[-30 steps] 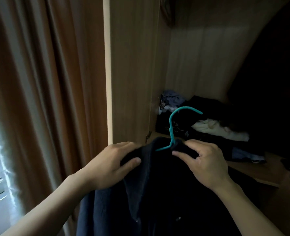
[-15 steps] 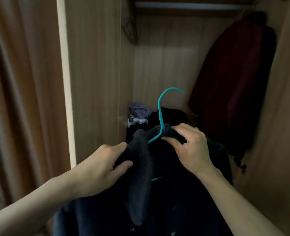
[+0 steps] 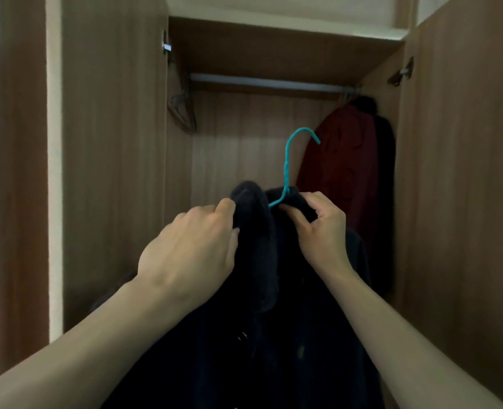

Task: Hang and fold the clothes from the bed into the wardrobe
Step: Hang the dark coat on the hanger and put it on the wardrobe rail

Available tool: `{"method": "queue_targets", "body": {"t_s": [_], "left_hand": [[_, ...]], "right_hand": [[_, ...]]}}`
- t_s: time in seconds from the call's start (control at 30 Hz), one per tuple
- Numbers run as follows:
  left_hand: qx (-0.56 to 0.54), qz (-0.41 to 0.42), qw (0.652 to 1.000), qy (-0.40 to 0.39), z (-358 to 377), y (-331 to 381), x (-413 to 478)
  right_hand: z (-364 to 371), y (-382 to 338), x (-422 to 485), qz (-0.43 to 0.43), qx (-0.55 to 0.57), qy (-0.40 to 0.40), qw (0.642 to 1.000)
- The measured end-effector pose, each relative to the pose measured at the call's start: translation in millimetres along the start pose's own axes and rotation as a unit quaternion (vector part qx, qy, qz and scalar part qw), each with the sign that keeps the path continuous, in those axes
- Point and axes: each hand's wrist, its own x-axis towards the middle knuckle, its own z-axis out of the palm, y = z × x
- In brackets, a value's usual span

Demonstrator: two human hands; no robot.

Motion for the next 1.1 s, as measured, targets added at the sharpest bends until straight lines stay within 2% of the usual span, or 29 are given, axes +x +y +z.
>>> {"method": "queue_targets", "body": {"t_s": [0.2,0.4,0.57,0.67,0.77,0.83,0.97,1.1], "left_hand": [[0.130,0.024,0.988,0.078,18.2,12.5,46.8],[0.195,0.038,0.972,0.123,53.8,22.9,98.6],[0.230,0.031,0.957,0.175,67.7,25.5,144.0],[0.250,0.031,0.947,0.201,72.8,23.6,163.0],[0.267,0.032,0.942,0.199,85.4,23.1,176.6],[0.275,0.035,0.941,0.195,95.9,21.5,182.9],[0.285,0.038,0.938,0.193,112.9,12.4,196.9],[0.286,0.037,0.936,0.201,125.7,-2.2,216.7]], "right_hand": [[0.5,33.9,40.3,0.013,0.010,0.017,1.000],[-4.8,84.6,74.5,0.016,0.044,0.028,0.999],[-5.7,116.1,115.8,-0.046,0.017,0.028,0.998],[-3.9,135.4,130.6,-0.116,-0.068,0.050,0.990],[4.5,151.0,141.4,-0.134,-0.198,0.092,0.967],[13.1,159.4,148.6,-0.147,-0.236,0.112,0.954],[32.7,180.9,163.0,-0.152,-0.160,0.124,0.968],[55.1,197.5,183.5,-0.165,-0.135,0.128,0.969]]}}
